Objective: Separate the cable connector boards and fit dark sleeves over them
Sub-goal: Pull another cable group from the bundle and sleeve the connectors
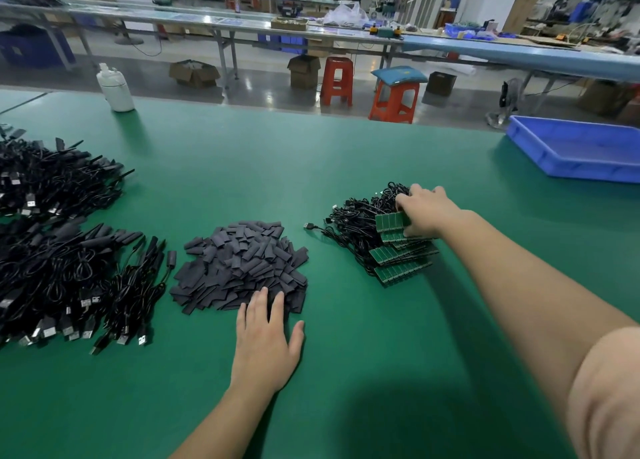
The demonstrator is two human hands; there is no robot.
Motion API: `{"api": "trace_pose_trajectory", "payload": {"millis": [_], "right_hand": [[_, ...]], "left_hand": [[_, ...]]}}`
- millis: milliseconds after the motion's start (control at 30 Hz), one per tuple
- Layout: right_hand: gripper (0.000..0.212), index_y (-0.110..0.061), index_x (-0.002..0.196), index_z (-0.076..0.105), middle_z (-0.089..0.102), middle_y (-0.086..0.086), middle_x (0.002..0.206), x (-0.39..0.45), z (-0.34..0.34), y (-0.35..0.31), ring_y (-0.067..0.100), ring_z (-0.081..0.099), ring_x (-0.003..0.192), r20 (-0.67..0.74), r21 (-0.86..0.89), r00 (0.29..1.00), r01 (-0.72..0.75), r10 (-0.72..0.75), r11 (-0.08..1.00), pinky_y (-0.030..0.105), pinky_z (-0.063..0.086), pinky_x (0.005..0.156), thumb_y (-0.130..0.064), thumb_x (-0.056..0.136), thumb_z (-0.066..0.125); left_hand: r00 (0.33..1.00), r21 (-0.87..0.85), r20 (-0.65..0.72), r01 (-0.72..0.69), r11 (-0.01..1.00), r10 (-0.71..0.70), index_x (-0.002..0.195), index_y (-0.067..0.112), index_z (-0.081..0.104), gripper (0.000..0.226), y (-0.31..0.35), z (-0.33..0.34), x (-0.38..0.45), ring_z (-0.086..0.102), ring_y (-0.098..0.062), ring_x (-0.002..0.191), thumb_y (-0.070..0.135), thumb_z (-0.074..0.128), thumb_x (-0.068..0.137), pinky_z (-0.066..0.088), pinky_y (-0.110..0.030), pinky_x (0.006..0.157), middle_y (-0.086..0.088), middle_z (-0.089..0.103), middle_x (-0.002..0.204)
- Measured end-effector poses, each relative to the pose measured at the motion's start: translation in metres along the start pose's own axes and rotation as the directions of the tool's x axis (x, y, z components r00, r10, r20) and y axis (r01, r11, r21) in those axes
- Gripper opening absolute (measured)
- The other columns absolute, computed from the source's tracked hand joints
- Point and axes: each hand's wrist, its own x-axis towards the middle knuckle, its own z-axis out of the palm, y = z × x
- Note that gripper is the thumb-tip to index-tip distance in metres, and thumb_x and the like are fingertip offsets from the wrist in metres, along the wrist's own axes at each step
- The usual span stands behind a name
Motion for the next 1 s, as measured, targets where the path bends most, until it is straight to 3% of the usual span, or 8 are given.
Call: {"api": "trace_pose_trajectory", "payload": {"millis": [133,300,400,467,633,767,867,1000], "right_hand": [[0.046,-0.015,0.122,0.047,0.055,0.008,0.113,0.005,-0.022,0.006,0.025,0.050,0.093,-0.167,0.180,0.982,-0.053,0.084,0.982,0.045,0.037,0.095,-0.042,0.089,0.065],[0.070,-0.022,0.148,0.027,0.041,0.013,0.128,0.002,-0.074,0.011,0.027,0.040,0.114,-0.448,0.504,0.845,-0.033,0.293,0.863,0.046,0.034,0.102,-0.031,0.087,0.059],[0.069,-0.033,0.146,0.028,0.040,0.015,0.131,-0.012,-0.116,0.014,0.026,0.044,0.107,-0.534,0.547,0.790,0.050,0.302,0.836,0.048,0.041,0.099,-0.033,0.088,0.065],[0.064,-0.035,0.145,0.029,0.045,0.014,0.135,-0.027,-0.139,0.016,0.027,0.054,0.107,-0.535,0.534,0.809,0.100,0.244,0.840,0.050,0.047,0.097,-0.036,0.092,0.063],[0.037,-0.031,0.135,0.048,0.059,-0.004,0.118,-0.078,-0.162,0.019,0.008,0.058,0.091,-0.336,0.471,0.941,0.189,-0.023,0.862,0.026,0.044,0.079,-0.042,0.100,0.048],[0.027,-0.025,0.115,0.064,0.072,-0.012,0.096,-0.117,-0.148,0.017,0.004,0.068,0.083,-0.112,0.602,0.983,0.185,-0.147,0.777,0.035,0.055,0.083,-0.041,0.100,0.048],[0.027,-0.010,0.102,0.065,0.076,0.004,0.091,-0.135,-0.125,0.019,0.022,0.075,0.084,0.095,0.843,0.938,0.103,-0.334,0.528,0.035,0.061,0.073,-0.034,0.095,0.054],[0.035,-0.001,0.100,0.061,0.074,0.015,0.103,-0.140,-0.089,0.024,0.033,0.074,0.089,0.260,0.897,0.849,-0.036,-0.460,0.441,0.032,0.061,0.068,-0.035,0.093,0.057]], "left_hand": [[1.000,0.001,0.007,0.008,1.000,-0.008,0.149,0.016,0.036,0.067,0.000,0.000,0.000,0.024,-0.026,0.145,0.057,0.036,0.095,0.015,-0.044,0.122,-0.013,0.032,0.155],[1.000,0.003,0.007,0.009,1.000,-0.009,0.148,0.016,0.037,0.068,0.000,0.000,0.000,0.026,-0.026,0.144,0.058,0.036,0.095,0.017,-0.044,0.121,-0.012,0.033,0.154],[1.000,-0.001,0.007,0.008,1.000,-0.008,0.148,0.017,0.036,0.068,-0.001,-0.001,0.000,0.026,-0.026,0.144,0.058,0.037,0.095,0.018,-0.044,0.121,-0.012,0.034,0.154],[1.000,-0.005,0.003,0.008,1.000,-0.008,0.148,0.017,0.036,0.068,0.000,-0.002,0.000,0.025,-0.026,0.144,0.058,0.037,0.095,0.018,-0.043,0.121,-0.012,0.034,0.154],[1.000,-0.022,-0.002,0.008,1.000,-0.008,0.147,0.015,0.038,0.067,0.001,-0.005,0.000,0.027,-0.027,0.144,0.056,0.042,0.095,0.018,-0.044,0.121,-0.014,0.034,0.154],[1.000,-0.026,-0.009,0.004,1.000,-0.004,0.146,0.013,0.040,0.066,0.002,-0.007,-0.002,0.028,-0.028,0.143,0.054,0.045,0.095,0.020,-0.045,0.121,-0.015,0.035,0.153],[1.000,-0.013,-0.007,0.003,1.000,-0.003,0.147,0.013,0.039,0.066,0.002,-0.008,-0.003,0.027,-0.028,0.144,0.054,0.043,0.095,0.018,-0.043,0.121,-0.015,0.034,0.153],[1.000,-0.011,-0.016,0.005,1.000,-0.005,0.144,0.012,0.043,0.065,0.003,-0.008,-0.003,0.031,-0.030,0.141,0.052,0.048,0.094,0.022,-0.045,0.120,-0.016,0.037,0.151]]}}
